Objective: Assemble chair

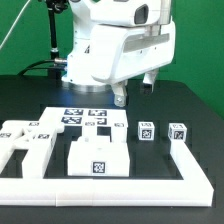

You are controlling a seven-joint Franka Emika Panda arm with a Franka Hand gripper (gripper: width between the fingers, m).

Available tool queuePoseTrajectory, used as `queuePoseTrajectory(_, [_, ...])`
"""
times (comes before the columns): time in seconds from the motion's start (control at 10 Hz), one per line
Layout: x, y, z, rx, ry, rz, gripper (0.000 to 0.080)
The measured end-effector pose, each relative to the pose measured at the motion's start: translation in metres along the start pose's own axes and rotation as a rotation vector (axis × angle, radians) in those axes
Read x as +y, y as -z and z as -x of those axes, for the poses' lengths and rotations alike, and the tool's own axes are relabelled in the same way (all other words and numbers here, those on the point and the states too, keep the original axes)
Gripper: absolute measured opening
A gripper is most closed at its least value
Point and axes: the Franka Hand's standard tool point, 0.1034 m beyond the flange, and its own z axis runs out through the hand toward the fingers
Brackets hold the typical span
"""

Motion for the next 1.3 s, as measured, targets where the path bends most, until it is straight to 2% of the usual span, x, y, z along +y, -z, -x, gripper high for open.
queuePoseTrajectory(0.6, [0.002,0.000,0.002,0.000,-0.020,0.000,0.0649])
queuePoseTrajectory(0.8, [0.017,-0.007,0.018,-0.016,-0.067,-0.003,0.0649])
queuePoseTrajectory(1.0, [0.026,-0.012,0.025,-0.017,-0.307,-0.002,0.0649])
queuePoseTrajectory(1.1, [0.035,-0.014,0.033,-0.013,-0.427,-0.010,0.0649])
queuePoseTrajectory(1.2, [0.046,-0.016,0.043,0.001,-0.452,-0.029,0.0649])
queuePoseTrajectory(1.3, [0.045,-0.016,0.042,0.002,-0.539,-0.032,0.0649])
